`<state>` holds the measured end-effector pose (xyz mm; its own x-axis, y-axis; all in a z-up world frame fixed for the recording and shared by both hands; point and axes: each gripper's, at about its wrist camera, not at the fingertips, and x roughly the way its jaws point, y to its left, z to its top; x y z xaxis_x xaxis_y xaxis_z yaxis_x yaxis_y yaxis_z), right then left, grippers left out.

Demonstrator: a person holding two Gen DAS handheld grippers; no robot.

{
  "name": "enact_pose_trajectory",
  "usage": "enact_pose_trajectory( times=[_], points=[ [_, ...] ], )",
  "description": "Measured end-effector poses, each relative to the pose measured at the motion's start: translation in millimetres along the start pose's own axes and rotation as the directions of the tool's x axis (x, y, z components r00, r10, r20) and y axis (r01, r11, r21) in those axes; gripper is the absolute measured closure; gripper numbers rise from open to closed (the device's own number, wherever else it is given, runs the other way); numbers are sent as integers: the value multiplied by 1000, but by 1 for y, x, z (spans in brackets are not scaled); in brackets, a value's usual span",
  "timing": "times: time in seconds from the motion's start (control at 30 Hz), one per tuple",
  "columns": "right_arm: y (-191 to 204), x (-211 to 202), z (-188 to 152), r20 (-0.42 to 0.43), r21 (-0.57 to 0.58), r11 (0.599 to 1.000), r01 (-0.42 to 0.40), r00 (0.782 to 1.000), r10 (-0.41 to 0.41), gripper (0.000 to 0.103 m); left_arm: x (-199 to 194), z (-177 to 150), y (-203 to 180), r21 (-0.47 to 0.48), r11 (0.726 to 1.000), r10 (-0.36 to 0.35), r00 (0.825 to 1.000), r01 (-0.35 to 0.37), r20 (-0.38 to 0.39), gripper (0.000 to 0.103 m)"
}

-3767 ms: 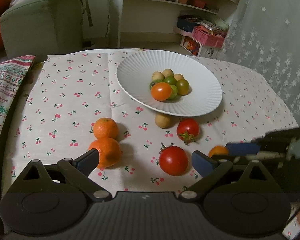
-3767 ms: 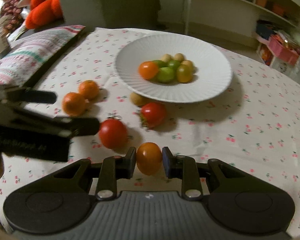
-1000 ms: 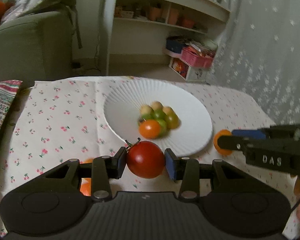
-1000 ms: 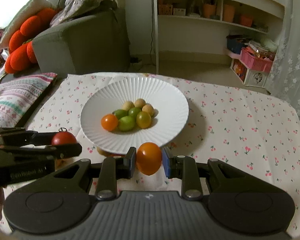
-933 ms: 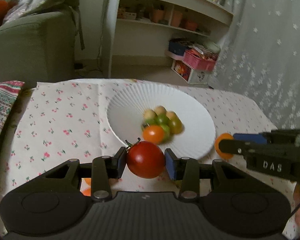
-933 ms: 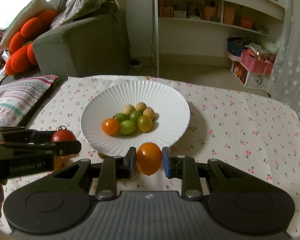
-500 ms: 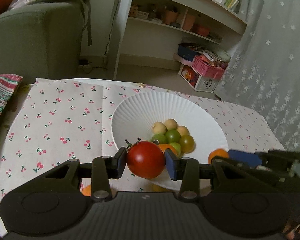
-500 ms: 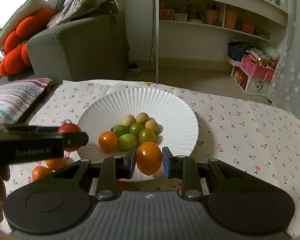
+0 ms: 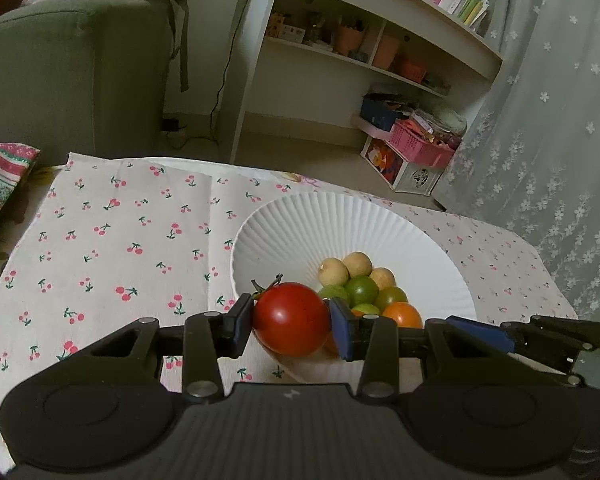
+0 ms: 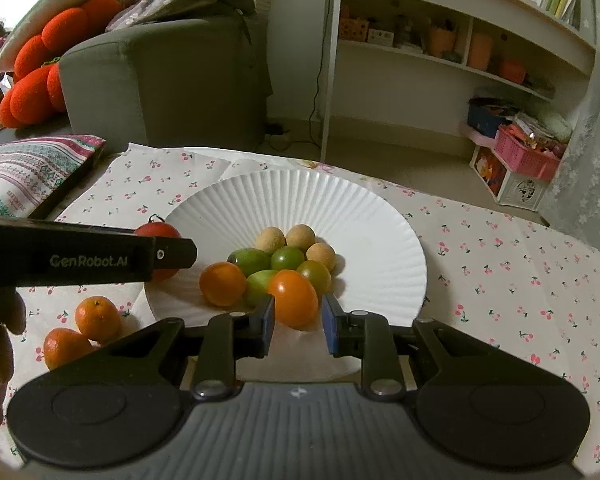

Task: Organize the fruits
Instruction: 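Carry both tomatoes over the white plate and open both tools to release them, then withdraw both open tools from the plate toward the remaining fruits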

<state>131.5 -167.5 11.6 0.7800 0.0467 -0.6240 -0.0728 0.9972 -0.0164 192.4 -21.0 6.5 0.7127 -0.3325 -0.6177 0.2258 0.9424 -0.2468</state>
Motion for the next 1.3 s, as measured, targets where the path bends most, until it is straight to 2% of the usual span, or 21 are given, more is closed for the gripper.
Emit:
enact_pose_trajectory(
  times=[0.1, 0.3, 0.4, 0.5, 0.57, 0.67, 0.73, 0.87, 0.97, 1.1, 1.2, 1.3],
  points=[
    [-4, -1, 0, -1, 25, 1000, -3, 1000, 3, 80, -2, -1, 0, -5, 1000, -12, 1000, 12, 3, 75],
    [-28, -15, 6, 36, 153, 988, -26, 999, 20, 78, -10, 3, 2, -38, 998, -49, 998, 50, 26, 59],
    [-37, -16, 5, 23, 203, 979, -24, 1000, 20, 73, -12, 4, 5, -78, 994, -75, 997, 76, 17, 57],
    [-41, -18, 4, 5, 259, 964, -55, 998, 55, 72, -18, 4, 7, -96, 992, -81, 997, 82, 16, 55],
    [-38, -25, 4, 9, 253, 965, -71, 997, 72, 71, -23, 4, 8, -100, 993, -68, 998, 69, 12, 52],
    [-32, -38, 4, 35, 217, 972, -94, 995, 88, 63, -29, 1, 11, -111, 993, -51, 999, 50, -6, 50],
    [-31, -44, 4, 49, 209, 972, -108, 994, 100, 63, -34, -2, 12, -105, 994, -41, 999, 39, -15, 50],
    [-27, -50, 2, 39, 194, 973, -123, 992, 118, 53, -44, -11, 7, -52, 999, -2, 999, -1, -46, 48],
    [-24, -51, 1, 28, 176, 977, -122, 993, 119, 47, -52, -16, 5, 2, 999, 54, 997, -54, -49, 37],
    [-23, -53, -2, 12, 190, 973, -134, 991, 134, 35, -66, -15, 17, -25, 997, 71, 997, -71, -24, 23],
    [-21, -56, -5, -3, 186, 970, -155, 987, 159, 26, -71, -17, 18, -10, 997, 80, 996, -80, -26, 19],
    [-17, -61, -7, -1, 165, 972, -165, 986, 168, 24, -77, -21, 12, 17, 997, 75, 997, -74, -25, 16]
  ],
)
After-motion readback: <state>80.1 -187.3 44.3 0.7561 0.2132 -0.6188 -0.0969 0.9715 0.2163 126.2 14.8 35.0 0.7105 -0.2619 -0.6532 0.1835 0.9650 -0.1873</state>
